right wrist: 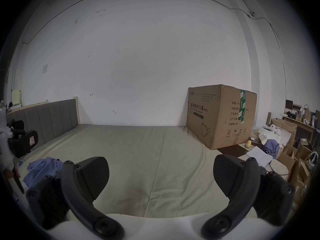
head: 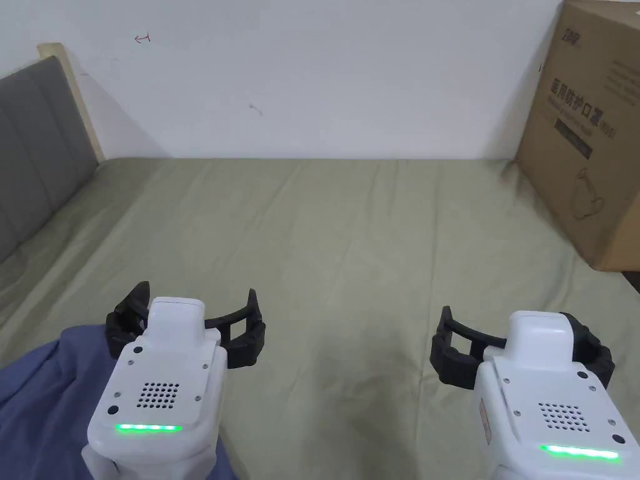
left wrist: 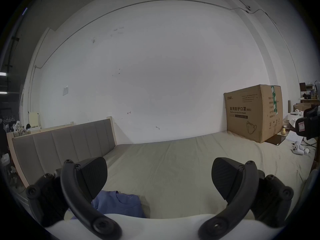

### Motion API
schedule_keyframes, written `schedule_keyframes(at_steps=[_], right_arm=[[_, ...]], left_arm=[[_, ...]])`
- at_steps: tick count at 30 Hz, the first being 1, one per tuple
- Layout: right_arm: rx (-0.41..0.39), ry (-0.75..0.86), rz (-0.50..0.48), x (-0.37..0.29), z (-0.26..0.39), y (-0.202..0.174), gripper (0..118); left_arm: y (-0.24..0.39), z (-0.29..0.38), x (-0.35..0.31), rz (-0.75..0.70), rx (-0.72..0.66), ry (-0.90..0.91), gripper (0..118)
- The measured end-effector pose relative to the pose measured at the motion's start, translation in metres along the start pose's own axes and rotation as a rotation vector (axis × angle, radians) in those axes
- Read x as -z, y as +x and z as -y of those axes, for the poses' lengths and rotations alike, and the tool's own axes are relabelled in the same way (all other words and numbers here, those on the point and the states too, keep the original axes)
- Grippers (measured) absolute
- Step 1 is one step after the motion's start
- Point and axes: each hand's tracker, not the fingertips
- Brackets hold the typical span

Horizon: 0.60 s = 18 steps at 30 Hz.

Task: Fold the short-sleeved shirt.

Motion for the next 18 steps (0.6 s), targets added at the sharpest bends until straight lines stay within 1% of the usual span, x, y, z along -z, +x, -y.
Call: schedule_keyframes(at_steps=[12,18], right_arm=[[-0.001,0.008,-0.003,-0.0023,-0.0031,-0.001,118],[-0.003,0.008,-0.001,-0.0036,-0.0044,-0.0003,116]], left_arm=[[0.0005,-0.0026,0.0005,-0.002,-0.013,0.011,118],[-0.0018,-0.0041,0.0013,-0.001,-0.045,0.009,118]])
